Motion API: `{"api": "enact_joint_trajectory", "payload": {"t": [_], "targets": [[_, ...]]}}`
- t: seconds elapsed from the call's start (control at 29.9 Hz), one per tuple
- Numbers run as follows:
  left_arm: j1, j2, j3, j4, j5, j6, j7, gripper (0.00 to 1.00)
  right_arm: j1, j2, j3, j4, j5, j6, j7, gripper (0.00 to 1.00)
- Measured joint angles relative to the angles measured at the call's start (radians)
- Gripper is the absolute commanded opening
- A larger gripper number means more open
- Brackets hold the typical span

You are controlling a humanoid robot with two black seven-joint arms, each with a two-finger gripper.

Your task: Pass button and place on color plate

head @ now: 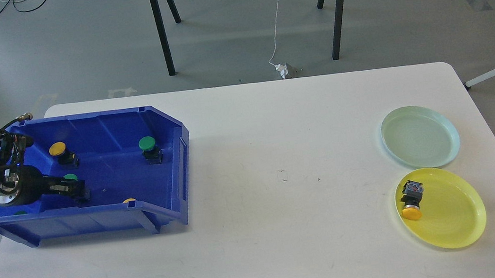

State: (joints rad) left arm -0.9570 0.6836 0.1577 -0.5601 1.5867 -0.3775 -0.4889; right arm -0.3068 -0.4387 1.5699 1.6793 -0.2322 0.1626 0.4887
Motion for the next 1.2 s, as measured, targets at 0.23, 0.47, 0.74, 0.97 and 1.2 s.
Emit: {"api": "enact_joint_trajectory", "payload": {"t": [0.23, 0.47, 0.74, 0.97, 1.2], "targets": [[-0.089, 0.144, -0.105, -0.241, -0.156, -0.098, 0.0, 0.07, 0.0, 0.0, -0.002, -0.004, -0.001, 0.0, 0.0, 0.97], [-0.052, 0.256, -0.362, -0.658, -0.495, -0.111, 0.0, 0.08, 0.022, 0.0, -0.04, -0.013, -0.074, 0.0, 0.0, 0.97], [-0.039, 0.045, -0.427, -0.806, -0.752, -0.111, 0.0, 0.09, 0.176, -0.044, -0.24, -0.013, -0.236, -0.004, -0.012, 0.97], [0.016, -0.126, -0.429, -0.711, -0.762, -0.111, 0.0, 0.1, 0.393, -0.096, -0.567, -0.034, -0.299, -0.034, -0.012, 0.97], [0.02, -0.136, -0.431, -0.705, -0.764, -0.111, 0.0, 0.1, 0.566, -0.093, -0.805, -0.056, -0.302, -0.064, -0.01, 0.96]]}}
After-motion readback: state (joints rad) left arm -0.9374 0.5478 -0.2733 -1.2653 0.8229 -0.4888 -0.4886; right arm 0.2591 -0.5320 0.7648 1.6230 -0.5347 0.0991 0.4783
